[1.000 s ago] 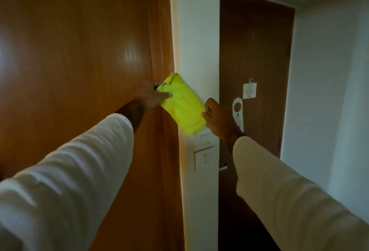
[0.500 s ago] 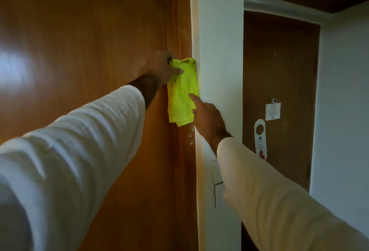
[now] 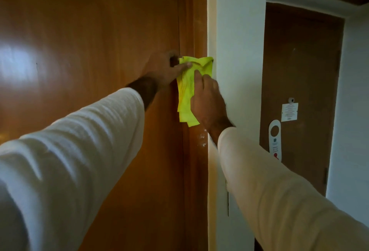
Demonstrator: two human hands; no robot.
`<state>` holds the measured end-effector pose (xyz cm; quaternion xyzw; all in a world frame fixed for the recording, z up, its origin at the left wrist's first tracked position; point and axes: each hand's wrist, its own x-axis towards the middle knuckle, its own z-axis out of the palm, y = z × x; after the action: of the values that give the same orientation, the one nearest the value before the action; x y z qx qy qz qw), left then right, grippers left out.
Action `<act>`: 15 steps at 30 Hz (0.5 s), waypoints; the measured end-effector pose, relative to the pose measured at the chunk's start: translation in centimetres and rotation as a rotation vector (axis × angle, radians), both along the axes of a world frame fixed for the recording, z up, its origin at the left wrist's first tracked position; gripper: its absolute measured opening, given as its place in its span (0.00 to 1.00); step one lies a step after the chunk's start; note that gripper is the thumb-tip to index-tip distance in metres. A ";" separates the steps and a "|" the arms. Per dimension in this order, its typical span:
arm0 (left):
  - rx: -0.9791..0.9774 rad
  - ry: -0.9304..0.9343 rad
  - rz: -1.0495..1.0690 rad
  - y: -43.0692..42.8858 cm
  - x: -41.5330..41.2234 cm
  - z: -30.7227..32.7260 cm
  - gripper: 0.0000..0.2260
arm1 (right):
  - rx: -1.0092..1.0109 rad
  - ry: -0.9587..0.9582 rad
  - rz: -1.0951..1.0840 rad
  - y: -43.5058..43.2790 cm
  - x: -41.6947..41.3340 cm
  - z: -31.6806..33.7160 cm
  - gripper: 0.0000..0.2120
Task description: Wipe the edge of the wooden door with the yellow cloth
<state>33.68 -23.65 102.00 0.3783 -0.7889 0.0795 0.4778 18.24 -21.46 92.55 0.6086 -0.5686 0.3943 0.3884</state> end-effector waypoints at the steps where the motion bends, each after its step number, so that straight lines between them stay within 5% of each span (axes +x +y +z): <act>1: -0.077 -0.039 0.048 -0.4 1.2 -1.2 0.24 | -0.043 0.000 -0.008 -0.5 0.3 0.4 0.24; 7: -0.389 -0.540 0.445 -5.4 6.5 -6.4 0.40 | -0.105 -0.114 0.064 -4.6 1.0 1.7 0.20; 15: -0.675 -0.562 0.594 -8.5 6.7 -7.7 0.41 | -0.248 -0.085 0.036 -6.6 1.3 0.6 0.41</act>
<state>40.38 -32.19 94.34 0.3747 -0.6760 0.5590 0.3002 19.53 -28.04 93.11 0.5489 -0.5201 0.4940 0.4292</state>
